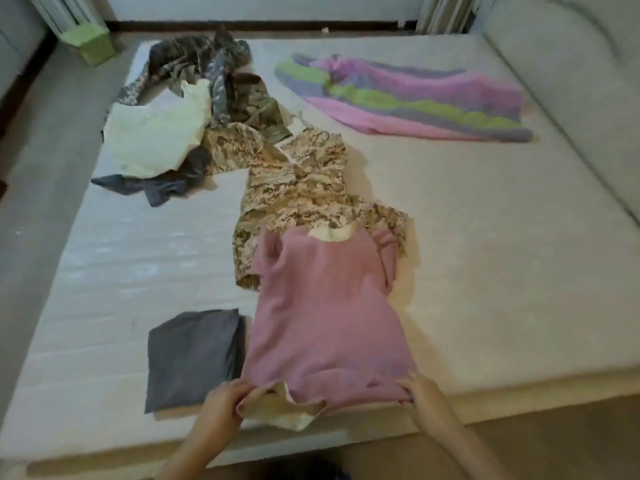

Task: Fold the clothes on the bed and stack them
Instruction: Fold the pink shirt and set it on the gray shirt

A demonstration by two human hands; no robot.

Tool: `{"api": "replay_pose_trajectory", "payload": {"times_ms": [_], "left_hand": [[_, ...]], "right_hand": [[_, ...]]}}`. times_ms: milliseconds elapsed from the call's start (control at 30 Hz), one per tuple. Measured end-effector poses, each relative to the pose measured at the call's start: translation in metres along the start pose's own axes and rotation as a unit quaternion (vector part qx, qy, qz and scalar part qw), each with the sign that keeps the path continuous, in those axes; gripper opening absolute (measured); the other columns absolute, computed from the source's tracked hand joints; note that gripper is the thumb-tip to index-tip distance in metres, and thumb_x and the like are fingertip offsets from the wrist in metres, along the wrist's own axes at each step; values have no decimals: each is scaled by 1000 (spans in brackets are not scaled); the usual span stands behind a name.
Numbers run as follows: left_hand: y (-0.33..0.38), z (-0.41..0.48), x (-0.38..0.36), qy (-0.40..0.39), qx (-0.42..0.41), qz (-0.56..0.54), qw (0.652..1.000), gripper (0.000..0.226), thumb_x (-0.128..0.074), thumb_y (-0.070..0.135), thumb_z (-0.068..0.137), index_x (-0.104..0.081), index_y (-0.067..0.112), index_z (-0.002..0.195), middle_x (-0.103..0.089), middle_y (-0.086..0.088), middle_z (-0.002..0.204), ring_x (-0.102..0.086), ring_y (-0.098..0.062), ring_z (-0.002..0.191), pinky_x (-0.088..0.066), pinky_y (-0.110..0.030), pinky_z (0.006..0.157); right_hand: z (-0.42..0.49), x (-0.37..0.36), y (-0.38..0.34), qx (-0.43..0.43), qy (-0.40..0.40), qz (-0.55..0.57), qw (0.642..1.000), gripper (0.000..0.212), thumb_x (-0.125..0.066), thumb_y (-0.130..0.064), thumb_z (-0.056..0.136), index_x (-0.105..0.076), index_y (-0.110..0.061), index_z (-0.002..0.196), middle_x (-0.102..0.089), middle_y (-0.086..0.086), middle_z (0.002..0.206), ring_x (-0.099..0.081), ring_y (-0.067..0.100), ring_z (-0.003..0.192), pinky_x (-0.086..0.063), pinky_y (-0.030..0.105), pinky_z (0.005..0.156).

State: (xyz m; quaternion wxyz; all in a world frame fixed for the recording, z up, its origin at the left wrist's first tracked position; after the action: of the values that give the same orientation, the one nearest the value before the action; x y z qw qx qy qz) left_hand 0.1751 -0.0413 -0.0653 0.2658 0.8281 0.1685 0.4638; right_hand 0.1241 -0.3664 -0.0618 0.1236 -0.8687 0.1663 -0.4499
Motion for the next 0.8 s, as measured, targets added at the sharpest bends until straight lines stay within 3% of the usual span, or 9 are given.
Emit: {"api": "replay_pose_trajectory", "payload": {"times_ms": [133, 200, 300, 367, 467, 533, 633, 733, 800], "left_hand": [[-79, 19, -113, -139, 85, 131, 978, 44, -53, 24, 88, -52, 37, 130, -53, 7, 136, -42, -14, 129, -31, -24, 104], [-96, 38, -133, -176, 78, 176, 965, 49, -53, 31, 90, -41, 39, 138, -39, 10, 147, -33, -9, 136, -25, -23, 109], [-94, 81, -113, -118, 73, 116, 983, 60, -63, 20, 85, -41, 21, 141, -36, 0, 149, -36, -17, 136, -29, -27, 108], [-85, 118, -59, 46, 92, -4, 995, 58, -67, 8, 82, -46, 13, 135, -45, -11, 141, -42, -27, 129, -34, -36, 104], [-72, 165, 0, 188, 116, -149, 964, 66, -72, 29, 83, -41, 12, 138, -46, -6, 136, -43, -22, 124, -37, -35, 100], [-54, 197, 19, 205, 92, -191, 955, 75, -69, 53, 76, -41, 16, 136, -47, 5, 126, -45, -9, 115, -37, -22, 95], [-36, 242, 23, 166, 84, -267, 946, 53, -50, 64, 85, -52, 28, 124, -51, 18, 115, -47, 2, 105, -34, 2, 78], [-39, 276, 5, 105, 140, -304, 937, 32, -40, 61, 92, -59, 43, 110, -61, 13, 110, -56, -5, 100, -43, -20, 90], [-49, 281, -5, 91, 185, -307, 929, 24, -54, 67, 81, -60, 54, 100, -65, 18, 91, -58, -1, 87, -49, -19, 77]], "right_hand": [[36, -112, 40, -34, -116, 15, 993, 51, -96, -13, 18, -73, -20, 63, -66, -3, 64, -65, -2, 60, -43, 6, 58], [47, -131, 53, -26, -134, 14, 991, 51, -95, -17, 39, -75, -13, 86, -71, 4, 87, -66, -3, 81, -41, 4, 72], [85, -122, 59, -6, -102, 80, 992, 58, -62, -28, 90, -39, -10, 140, -43, 4, 141, -38, 11, 133, -24, 13, 104], [124, -80, 83, -80, -22, 214, 973, 52, -64, -20, 89, -45, -3, 135, -49, 9, 134, -46, 20, 126, -30, 18, 100], [177, -4, 122, -188, 143, 356, 904, 38, -62, -9, 89, -52, 1, 124, -59, 18, 116, -56, 23, 100, -42, 25, 85], [210, 28, 139, -228, 193, 418, 858, 42, -60, -12, 91, -47, 0, 129, -56, 13, 108, -53, 19, 86, -43, 17, 69], [255, 52, 151, -244, 231, 476, 813, 56, -62, -25, 90, -39, -4, 136, -48, 6, 113, -48, 16, 96, -41, 22, 76], [287, 55, 147, -208, 220, 483, 822, 39, -67, -24, 86, -52, -12, 120, -56, 3, 101, -57, 4, 75, -43, 14, 59], [293, 52, 147, -215, 226, 464, 829, 35, -71, -17, 82, -58, -8, 113, -64, 8, 97, -61, 6, 71, -47, 16, 62]]}}
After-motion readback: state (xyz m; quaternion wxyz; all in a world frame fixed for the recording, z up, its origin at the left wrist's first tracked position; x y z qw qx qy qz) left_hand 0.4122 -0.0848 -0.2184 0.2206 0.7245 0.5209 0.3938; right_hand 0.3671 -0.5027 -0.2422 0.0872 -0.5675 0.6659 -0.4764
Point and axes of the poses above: each hand's wrist, its own z-axis towards the middle knuckle, its own x-axis out of the back of the hand, y = z × x, the point moved 10 cm from there along z, towards the middle knuckle
